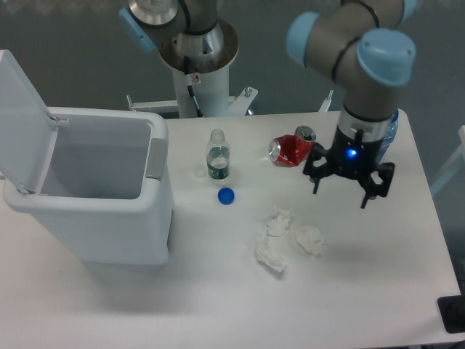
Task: Close the trash can
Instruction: 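Move the gripper from beside the red can over toward the trash can lid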
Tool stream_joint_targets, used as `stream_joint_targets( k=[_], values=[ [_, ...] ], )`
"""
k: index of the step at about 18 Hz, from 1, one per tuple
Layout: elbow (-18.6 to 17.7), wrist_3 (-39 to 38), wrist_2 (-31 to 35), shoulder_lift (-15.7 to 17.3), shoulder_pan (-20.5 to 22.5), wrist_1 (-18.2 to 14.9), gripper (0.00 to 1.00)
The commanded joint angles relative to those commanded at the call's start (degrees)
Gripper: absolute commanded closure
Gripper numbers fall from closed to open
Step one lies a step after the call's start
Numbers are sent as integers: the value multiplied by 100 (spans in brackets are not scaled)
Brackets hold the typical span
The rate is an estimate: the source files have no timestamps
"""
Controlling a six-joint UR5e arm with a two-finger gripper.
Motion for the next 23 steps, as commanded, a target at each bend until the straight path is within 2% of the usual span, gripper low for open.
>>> stream_joint_targets(
  k=[2,5,10,13,20,23],
  values=[
    [26,-344,-290,273,-132,0,47],
    [26,-958,-572,712,-299,9,60],
    [105,-2119,-853,1196,-694,44,74],
    [105,-2471,-871,1468,-1019,62,82],
    [105,-2850,-871,2005,-1915,70,89],
    [114,-2816,-871,2067,-2337,123,89]
  ],
)
